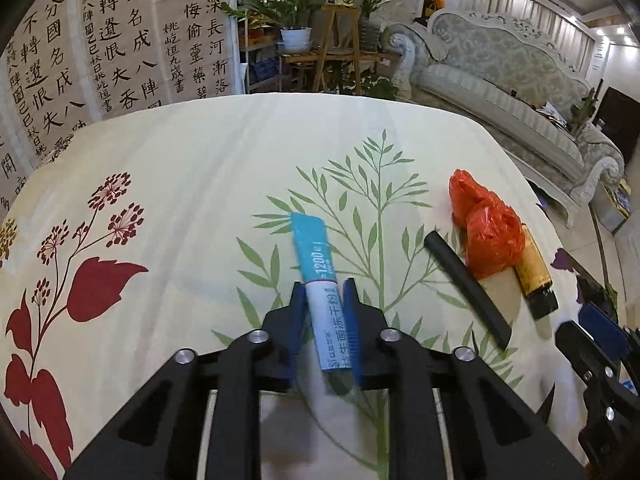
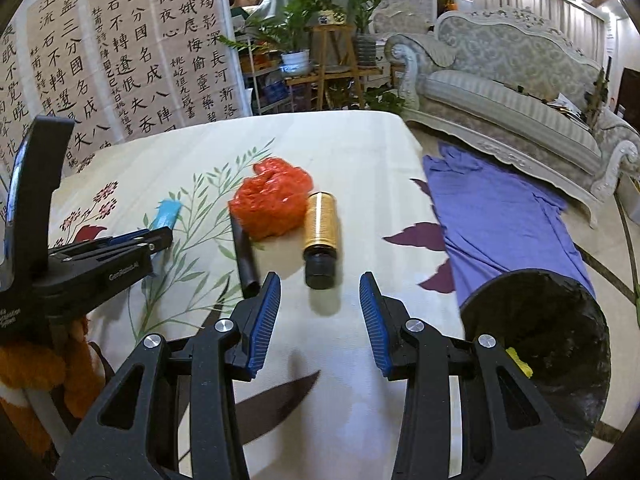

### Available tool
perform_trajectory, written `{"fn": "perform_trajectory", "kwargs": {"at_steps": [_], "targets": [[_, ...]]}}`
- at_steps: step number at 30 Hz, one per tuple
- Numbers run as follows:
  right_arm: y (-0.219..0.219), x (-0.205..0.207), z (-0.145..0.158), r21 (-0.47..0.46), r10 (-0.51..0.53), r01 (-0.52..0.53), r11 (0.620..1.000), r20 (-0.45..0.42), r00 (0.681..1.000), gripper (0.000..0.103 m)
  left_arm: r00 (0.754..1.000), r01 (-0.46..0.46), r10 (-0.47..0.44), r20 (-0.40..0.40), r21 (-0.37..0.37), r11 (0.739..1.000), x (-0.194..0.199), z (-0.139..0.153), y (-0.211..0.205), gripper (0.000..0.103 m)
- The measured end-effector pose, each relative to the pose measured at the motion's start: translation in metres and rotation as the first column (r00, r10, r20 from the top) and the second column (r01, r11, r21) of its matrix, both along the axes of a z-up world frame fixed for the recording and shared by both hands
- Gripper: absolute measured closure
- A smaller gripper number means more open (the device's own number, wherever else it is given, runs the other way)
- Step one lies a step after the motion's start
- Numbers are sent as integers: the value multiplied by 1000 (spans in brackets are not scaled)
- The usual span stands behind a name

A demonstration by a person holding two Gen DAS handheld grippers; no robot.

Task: Collect trash
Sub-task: 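Move the left tool back to the bed and grasp the light-blue tube, then grasp the black stick with the right tool while the left tool holds the tube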

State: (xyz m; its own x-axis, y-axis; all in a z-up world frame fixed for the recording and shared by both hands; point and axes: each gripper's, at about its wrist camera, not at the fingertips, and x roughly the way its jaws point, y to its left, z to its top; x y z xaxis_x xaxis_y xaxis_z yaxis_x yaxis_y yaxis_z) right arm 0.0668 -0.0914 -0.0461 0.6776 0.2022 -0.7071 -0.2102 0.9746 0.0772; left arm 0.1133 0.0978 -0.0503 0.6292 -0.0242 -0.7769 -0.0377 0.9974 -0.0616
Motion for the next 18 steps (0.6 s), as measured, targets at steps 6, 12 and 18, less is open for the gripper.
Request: {"fn": "perform_trajectory", "kwargs": {"at_steps": [6,12,18], "targets": [[16,1,0,-6,35,-35,999,-4,999,63,999,30,-30,9,-17,999,-12,1,5,91],[33,4,1,-6,74,-74,997,-8,997,63,999,32,-31,22,-20,999,-19,6,16,91],[50,17,-5,-9,109,-109,994,-44,993,64,999,21,-20,26,-20,1000,-22,8,31,91]]}}
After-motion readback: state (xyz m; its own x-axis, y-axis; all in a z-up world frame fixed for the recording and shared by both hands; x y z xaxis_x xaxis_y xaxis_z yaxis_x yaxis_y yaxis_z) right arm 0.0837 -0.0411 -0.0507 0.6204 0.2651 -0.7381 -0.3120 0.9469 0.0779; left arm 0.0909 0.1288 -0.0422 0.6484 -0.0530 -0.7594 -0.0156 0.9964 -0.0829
